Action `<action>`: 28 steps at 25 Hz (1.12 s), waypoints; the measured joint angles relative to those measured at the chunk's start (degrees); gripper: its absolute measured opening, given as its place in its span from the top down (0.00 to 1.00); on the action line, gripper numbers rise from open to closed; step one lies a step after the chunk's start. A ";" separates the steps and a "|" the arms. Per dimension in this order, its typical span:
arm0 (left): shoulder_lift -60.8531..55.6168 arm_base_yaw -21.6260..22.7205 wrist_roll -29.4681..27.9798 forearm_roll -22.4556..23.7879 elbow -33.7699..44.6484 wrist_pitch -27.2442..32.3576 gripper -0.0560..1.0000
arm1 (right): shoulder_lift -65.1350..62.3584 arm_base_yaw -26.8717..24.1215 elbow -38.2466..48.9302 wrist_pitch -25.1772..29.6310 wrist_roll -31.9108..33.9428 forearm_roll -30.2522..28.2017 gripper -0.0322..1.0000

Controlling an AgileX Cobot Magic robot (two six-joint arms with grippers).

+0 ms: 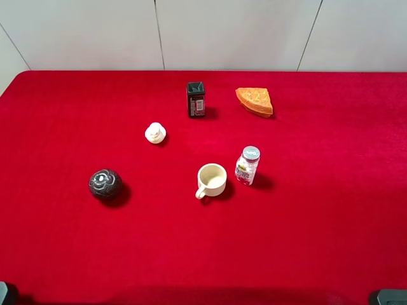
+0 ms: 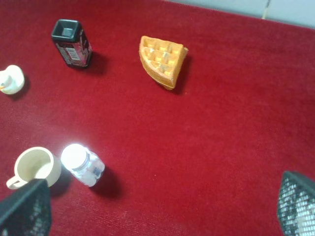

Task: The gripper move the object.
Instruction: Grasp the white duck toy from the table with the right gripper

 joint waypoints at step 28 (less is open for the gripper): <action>0.00 0.00 0.00 0.00 0.00 0.00 0.00 | 39.34 36.79 -27.66 -0.01 4.87 -9.28 0.30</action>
